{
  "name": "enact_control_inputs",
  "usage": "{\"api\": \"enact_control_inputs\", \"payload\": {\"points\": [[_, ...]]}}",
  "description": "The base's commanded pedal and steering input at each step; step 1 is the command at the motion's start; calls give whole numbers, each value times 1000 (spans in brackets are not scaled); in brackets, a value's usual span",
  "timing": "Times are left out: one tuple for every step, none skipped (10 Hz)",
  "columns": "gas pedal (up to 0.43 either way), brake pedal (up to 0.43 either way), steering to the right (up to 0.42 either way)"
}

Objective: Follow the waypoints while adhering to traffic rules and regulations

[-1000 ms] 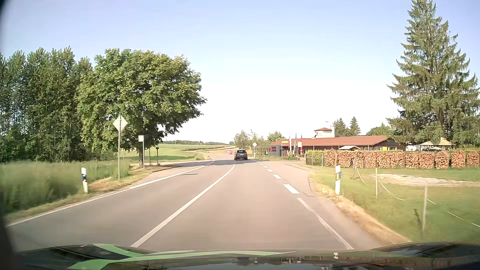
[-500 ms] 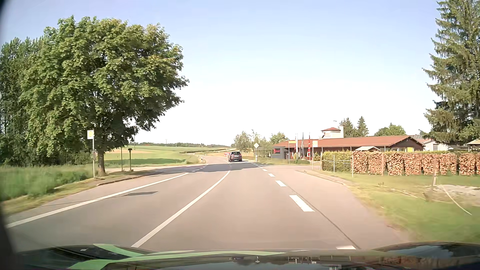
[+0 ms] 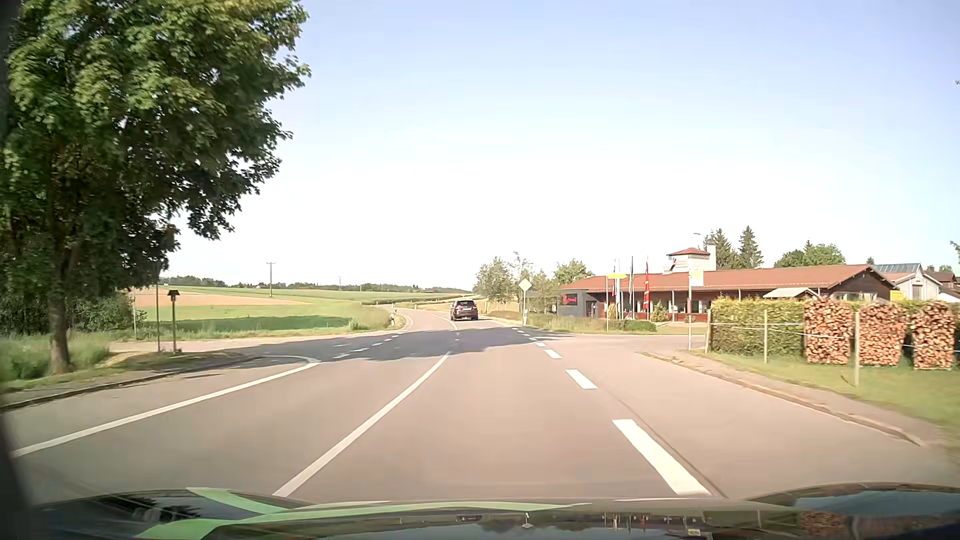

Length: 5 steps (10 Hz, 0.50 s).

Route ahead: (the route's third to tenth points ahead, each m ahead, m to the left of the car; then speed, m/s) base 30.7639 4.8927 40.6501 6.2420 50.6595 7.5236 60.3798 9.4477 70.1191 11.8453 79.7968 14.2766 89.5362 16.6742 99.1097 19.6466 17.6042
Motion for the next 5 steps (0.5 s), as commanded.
{"api": "enact_control_inputs", "payload": {"points": [[87, 0, -14], [87, 0, -14], [87, 0, -15], [87, 0, -15], [87, 0, -15]]}}
